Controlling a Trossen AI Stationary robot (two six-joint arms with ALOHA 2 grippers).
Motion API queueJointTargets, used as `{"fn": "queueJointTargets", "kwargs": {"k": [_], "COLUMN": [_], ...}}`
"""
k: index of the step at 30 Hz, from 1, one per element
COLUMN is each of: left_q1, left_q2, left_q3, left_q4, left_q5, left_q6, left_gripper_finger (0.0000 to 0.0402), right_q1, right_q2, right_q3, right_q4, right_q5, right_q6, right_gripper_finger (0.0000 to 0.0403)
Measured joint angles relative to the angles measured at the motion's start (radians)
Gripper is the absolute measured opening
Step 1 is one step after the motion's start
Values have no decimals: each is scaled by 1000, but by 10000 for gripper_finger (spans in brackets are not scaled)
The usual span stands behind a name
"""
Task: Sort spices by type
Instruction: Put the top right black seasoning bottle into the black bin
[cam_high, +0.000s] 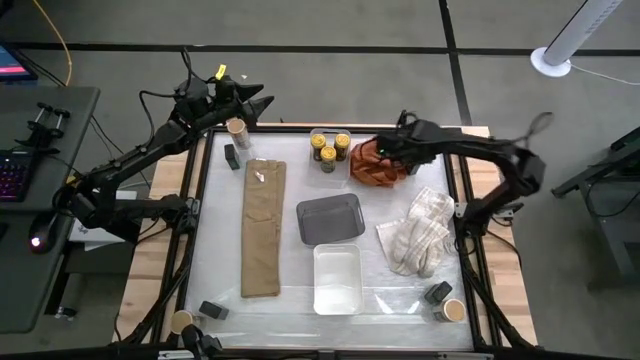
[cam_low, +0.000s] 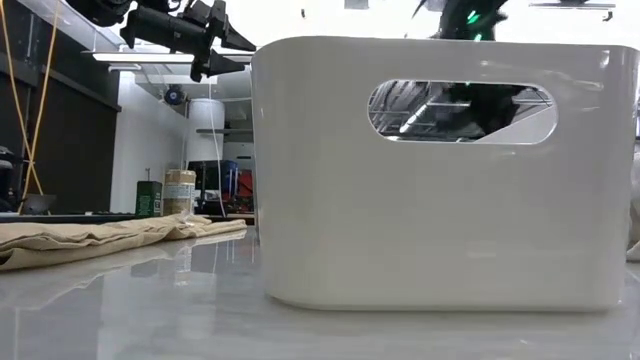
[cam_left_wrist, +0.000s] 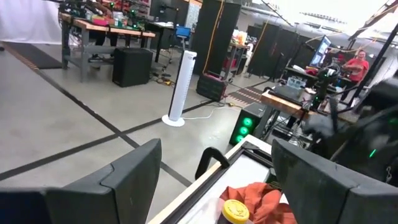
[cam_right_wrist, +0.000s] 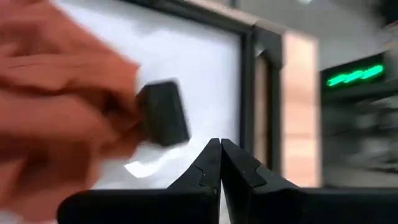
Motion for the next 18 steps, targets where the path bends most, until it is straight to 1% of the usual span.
{"fn": "queueJointTargets", "kwargs": {"k": [2,5,7,10,13,16,18], "left_q1": [0,0,0,0,0,0,0], "left_q2": [0,1,1,1,1,1,1], "left_q3": [0,0,0,0,0,0,0], "left_q4": [0,-2,-1,0,-1,0,0], "left_q5": [0,0,0,1,1,0,0], "left_q6": [0,0,-10,-34,-34,-34,-33], "left_gripper_finger": [291,291,291,291,291,291,291], "right_q1": [-13,-51,-87,-152,-213,-260,-287], "right_q2": [-68,-147,-181,-207,-206,-193,-179], "right_q3": [0,0,0,0,0,0,0], "right_q4": [43,163,215,224,203,207,219], "right_q5": [-93,-207,-258,-319,-382,-446,-462], "right_q6": [-13,-130,-192,-233,-283,-343,-384], "right_gripper_finger": [0,0,4,24,63,117,153]}}
